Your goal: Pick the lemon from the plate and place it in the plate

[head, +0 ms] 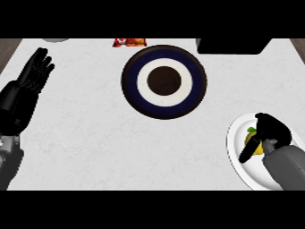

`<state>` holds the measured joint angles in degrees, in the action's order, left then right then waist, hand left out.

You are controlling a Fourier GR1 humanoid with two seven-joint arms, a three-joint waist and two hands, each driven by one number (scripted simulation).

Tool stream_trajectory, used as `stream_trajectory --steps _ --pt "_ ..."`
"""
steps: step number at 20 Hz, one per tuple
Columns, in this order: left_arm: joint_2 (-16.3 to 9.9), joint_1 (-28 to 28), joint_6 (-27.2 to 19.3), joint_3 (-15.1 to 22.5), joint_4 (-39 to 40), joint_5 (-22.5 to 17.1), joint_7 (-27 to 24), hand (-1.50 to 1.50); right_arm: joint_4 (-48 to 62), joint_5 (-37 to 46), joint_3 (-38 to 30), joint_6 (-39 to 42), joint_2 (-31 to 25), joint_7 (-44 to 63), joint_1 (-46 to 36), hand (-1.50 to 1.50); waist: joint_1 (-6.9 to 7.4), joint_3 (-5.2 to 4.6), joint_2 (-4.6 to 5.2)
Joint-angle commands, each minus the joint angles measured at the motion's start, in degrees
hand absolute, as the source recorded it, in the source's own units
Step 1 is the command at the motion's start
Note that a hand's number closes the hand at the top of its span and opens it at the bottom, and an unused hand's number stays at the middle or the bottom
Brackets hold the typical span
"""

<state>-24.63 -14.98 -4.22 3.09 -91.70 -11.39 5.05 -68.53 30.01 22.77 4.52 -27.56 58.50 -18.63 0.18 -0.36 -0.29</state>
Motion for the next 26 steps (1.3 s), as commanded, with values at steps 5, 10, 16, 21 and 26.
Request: stream_trajectory --steps 5,10,16,21,26 --pt "-0.02 0.8 0.25 -1.75 0.14 0.17 0.46 0.0 -2.99 14.17 2.97 -16.65 8.44 14.01 5.65 1.5 -1.98 0.21 -0.62" --pt "-1.12 2.22 -1.22 -3.46 1.82 1.11 0.45 0.0 -3.81 17.56 -3.18 -23.74 12.77 19.51 12.4 1.5 -7.75 -0.14 -2.28" --pt "-1.57 3.51 -1.43 -4.25 1.56 0.94 0.75 0.0 -10.22 31.27 -3.17 -28.02 16.6 20.58 18.81 1.5 -8.24 -0.47 -2.64" --pt "-1.56 3.89 -1.17 -4.09 1.19 1.0 0.44 0.0 -17.9 44.09 -1.93 -30.36 23.3 20.2 19.63 1.5 -7.6 -0.45 -2.77" --pt "-0.84 3.48 -1.22 -3.35 0.79 1.09 0.55 0.0 -26.12 58.92 1.22 -31.2 27.34 18.97 16.38 1.5 -6.1 -0.32 -2.57"
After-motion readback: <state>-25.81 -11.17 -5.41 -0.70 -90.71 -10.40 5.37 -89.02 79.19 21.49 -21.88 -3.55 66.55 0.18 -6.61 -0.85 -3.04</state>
